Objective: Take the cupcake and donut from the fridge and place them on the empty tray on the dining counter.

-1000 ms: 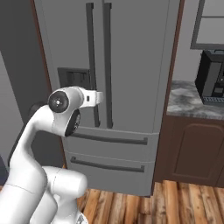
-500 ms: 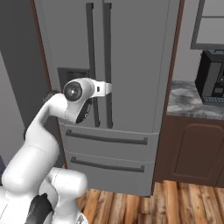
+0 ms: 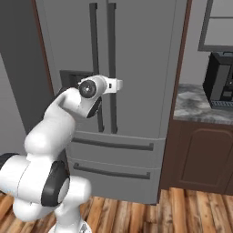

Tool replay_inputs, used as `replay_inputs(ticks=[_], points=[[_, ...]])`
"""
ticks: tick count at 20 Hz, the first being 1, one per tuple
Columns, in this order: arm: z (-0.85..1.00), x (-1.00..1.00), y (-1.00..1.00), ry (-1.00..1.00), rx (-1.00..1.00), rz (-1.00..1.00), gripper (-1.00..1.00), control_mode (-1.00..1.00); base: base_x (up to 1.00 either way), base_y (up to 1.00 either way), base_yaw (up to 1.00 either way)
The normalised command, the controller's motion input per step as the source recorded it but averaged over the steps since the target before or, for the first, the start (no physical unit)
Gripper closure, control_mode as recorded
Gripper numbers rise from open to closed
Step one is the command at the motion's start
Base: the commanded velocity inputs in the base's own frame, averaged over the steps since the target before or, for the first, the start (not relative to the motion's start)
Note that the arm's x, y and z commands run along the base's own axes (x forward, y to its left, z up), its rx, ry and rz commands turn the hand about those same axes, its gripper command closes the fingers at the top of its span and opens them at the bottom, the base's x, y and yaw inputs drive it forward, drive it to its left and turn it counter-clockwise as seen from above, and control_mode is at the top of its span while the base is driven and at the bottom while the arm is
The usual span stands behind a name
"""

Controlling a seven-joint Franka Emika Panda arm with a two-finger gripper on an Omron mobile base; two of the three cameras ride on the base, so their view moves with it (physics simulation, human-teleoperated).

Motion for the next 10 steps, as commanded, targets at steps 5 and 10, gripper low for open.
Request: replay_inputs(ticks=[5, 10], points=[[0.0, 0.84, -0.01, 0.01, 0.0, 0.0, -1.0, -1.0, 0.0, 0.0, 0.0], [0.0, 0.97, -0.01, 0.03, 0.0, 0.0, -1.0, -1.0, 0.0, 0.0, 0.0]])
